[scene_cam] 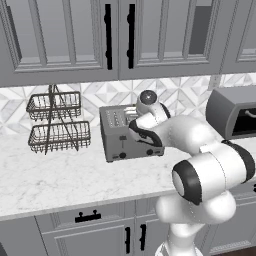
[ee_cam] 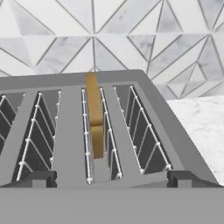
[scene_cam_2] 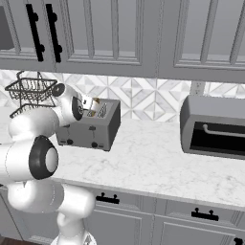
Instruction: Start the toaster. Once the lever pops up, take the bread to the plate on the dining counter.
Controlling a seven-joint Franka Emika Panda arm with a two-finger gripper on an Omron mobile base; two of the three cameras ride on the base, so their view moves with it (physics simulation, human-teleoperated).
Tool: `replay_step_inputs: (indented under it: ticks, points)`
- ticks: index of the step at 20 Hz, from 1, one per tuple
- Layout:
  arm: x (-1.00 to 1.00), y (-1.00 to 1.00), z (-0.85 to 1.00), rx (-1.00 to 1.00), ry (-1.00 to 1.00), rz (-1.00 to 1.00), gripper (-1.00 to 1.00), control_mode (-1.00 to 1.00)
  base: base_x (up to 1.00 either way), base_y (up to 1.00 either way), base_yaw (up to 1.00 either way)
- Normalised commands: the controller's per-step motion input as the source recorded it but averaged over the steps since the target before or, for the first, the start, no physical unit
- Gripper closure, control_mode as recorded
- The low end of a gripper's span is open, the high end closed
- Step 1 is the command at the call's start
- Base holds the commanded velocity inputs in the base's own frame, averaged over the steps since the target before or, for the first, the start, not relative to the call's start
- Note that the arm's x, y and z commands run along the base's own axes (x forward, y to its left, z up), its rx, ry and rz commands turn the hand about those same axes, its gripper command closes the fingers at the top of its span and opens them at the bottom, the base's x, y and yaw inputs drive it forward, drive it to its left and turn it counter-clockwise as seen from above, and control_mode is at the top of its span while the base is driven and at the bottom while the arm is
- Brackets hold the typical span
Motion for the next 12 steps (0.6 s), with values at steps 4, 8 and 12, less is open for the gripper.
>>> replay_step_inputs:
  ticks: [4,8,12]
  points:
    - [0.42,0.0,-0.16,0.0,0.0,0.0,-1.0,-1.0,0.0,0.0,0.0]
    - [0.55,0.0,-0.16,0.0,0.0,0.0,-1.0,-1.0,0.0,0.0,0.0]
    - [0.36,0.08,-0.23,0.0,0.0,0.0,-1.0,-1.0,0.0,0.0,0.0]
